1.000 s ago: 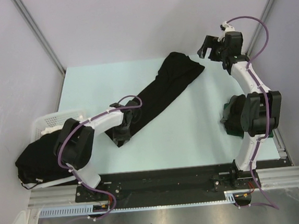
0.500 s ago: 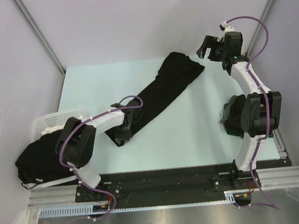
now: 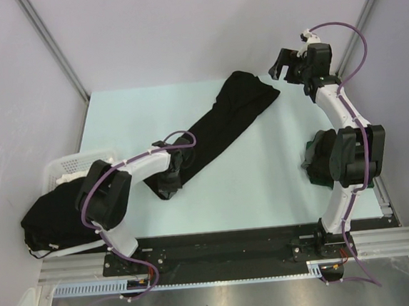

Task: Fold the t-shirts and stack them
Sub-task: Rotate the tshirt 90 degrees

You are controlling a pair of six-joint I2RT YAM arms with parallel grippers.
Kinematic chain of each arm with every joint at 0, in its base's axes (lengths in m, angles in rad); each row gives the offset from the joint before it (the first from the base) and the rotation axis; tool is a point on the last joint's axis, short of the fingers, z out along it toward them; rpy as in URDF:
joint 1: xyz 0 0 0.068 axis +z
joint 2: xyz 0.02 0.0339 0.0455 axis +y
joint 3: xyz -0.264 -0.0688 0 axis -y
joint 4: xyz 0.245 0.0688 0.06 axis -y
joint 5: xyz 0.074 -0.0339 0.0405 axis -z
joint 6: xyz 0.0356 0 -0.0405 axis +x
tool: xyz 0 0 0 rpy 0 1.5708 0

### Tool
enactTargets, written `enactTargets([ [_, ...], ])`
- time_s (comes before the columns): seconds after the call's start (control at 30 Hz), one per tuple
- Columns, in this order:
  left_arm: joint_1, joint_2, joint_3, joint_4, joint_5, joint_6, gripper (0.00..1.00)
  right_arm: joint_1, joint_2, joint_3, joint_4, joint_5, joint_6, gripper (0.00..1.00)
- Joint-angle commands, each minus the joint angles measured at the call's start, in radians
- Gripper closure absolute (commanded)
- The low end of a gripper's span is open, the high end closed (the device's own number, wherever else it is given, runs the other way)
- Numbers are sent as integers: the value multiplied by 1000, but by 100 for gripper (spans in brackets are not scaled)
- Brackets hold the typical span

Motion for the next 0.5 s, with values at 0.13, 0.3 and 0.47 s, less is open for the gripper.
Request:
enactTargets([
  [0.13,-74,0,158,-53,108,36,100,1,-48,9,36,-8,-3,0],
  [0.3,-172,95,320,-105,186,83,100,1,-43,18,33,-8,0,0],
  [0.47,-272,181,451,-142,230,114,100,1,-48,30,33,-10,-1,0],
])
